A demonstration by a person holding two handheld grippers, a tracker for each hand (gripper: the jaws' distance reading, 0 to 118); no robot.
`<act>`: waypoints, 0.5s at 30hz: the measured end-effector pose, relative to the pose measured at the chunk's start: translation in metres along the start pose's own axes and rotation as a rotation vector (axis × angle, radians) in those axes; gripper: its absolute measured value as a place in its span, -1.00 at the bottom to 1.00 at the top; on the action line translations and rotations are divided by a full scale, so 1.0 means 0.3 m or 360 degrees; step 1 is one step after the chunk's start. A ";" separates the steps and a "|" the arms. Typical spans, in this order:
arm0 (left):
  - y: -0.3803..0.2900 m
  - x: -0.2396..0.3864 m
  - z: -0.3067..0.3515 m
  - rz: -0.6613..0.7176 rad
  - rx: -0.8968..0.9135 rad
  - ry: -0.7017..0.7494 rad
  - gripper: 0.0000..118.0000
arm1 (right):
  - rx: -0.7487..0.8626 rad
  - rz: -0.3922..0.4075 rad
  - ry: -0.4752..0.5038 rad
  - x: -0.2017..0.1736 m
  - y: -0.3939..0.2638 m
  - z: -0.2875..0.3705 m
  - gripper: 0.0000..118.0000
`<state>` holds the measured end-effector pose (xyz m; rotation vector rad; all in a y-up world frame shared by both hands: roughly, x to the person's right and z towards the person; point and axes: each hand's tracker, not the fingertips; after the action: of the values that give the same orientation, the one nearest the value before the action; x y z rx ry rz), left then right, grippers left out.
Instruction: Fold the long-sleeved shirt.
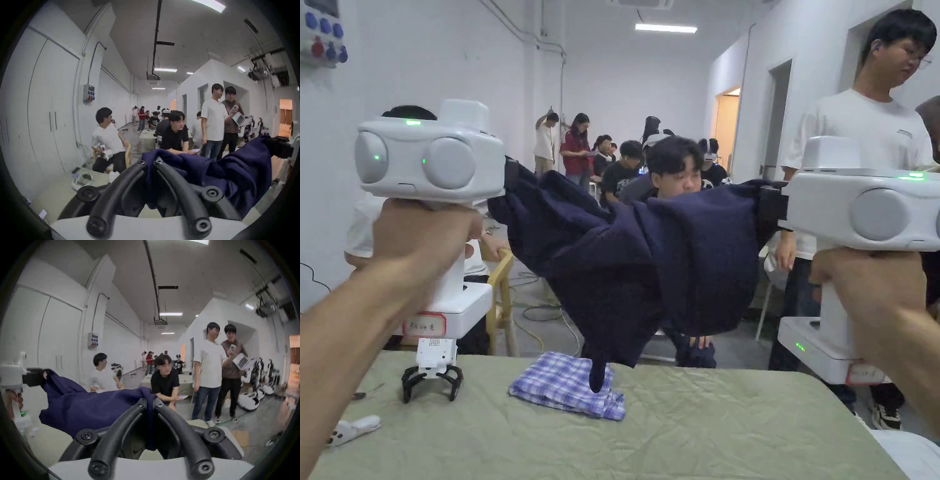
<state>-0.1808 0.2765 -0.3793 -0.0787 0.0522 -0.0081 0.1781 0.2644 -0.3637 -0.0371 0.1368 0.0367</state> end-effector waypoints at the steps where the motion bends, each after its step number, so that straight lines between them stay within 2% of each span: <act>1: -0.004 0.012 -0.034 0.0003 -0.0005 0.0016 -0.90 | -0.0004 0.0020 -0.0019 -0.005 -0.003 -0.037 -0.95; 8: -0.100 0.050 -0.318 -0.0051 -0.0047 0.0038 -0.90 | -0.0018 0.0075 -0.0111 0.022 -0.103 -0.333 -0.95; 13: -0.345 0.081 -0.537 -0.0066 -0.0245 0.0021 -0.90 | -0.0199 0.0137 -0.0105 0.050 -0.330 -0.530 -0.95; 15: -0.476 0.100 -0.555 -0.0086 -0.0333 -0.0005 -0.90 | -0.0312 0.0139 -0.0088 0.054 -0.463 -0.578 -0.95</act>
<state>-0.1603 0.1209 -0.5353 -0.2892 0.0479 -0.0564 0.1759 0.1193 -0.5329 -0.2257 0.0794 0.1381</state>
